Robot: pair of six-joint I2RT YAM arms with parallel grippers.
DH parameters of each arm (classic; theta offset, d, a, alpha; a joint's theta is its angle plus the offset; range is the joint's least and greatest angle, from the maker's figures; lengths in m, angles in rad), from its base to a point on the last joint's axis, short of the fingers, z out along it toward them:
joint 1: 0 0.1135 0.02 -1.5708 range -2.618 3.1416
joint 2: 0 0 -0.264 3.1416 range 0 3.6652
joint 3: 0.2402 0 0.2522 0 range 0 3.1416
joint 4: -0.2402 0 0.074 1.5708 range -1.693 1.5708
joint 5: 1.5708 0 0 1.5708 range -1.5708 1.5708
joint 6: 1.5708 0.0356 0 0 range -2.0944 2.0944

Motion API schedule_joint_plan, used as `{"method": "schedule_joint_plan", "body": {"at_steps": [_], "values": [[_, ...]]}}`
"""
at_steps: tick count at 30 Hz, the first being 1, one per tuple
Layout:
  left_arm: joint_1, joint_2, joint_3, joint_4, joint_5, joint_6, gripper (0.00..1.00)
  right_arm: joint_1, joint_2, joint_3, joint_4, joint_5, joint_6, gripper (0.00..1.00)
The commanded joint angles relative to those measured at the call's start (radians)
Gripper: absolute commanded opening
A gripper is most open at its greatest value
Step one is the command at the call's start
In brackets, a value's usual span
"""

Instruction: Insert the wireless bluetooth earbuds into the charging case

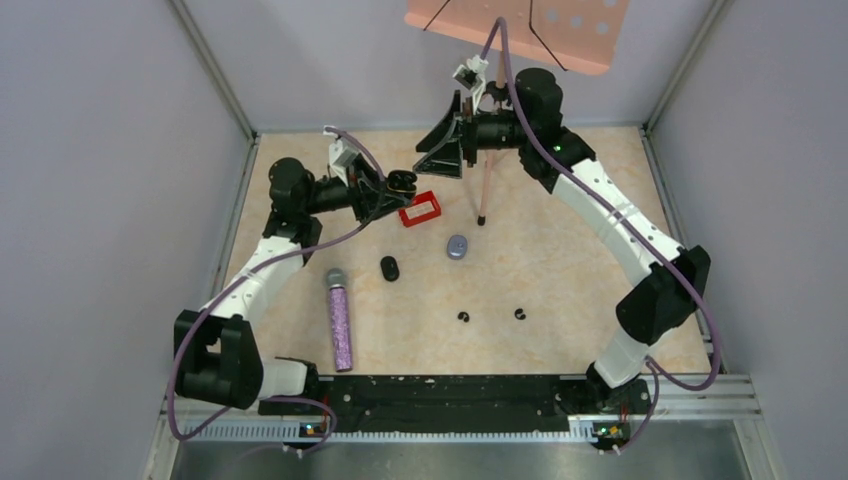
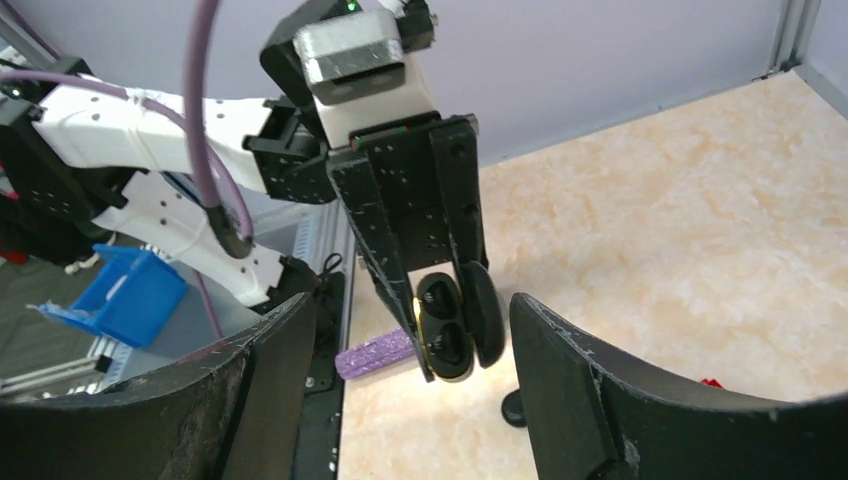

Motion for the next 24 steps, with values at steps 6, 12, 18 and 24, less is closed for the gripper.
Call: {"method": "schedule_joint_plan", "body": {"at_steps": [6, 12, 18, 24], "values": [[-0.026, -0.051, -0.001, 0.022, 0.052, 0.062, 0.0, 0.026, 0.057, -0.039, -0.035, -0.061, -0.139, 0.72], [-0.038, -0.021, 0.03, -0.021, -0.024, 0.034, 0.0, 0.075, 0.049, -0.053, -0.016, -0.147, -0.155, 0.72], [-0.038, 0.025, 0.078, -0.093, -0.169, -0.037, 0.0, 0.058, -0.059, -0.112, -0.108, -0.045, -0.257, 0.72], [-0.039, 0.029, 0.033, -0.3, -0.246, 0.027, 0.0, -0.016, -0.211, -0.218, -0.281, 0.307, -0.467, 0.73]]}}
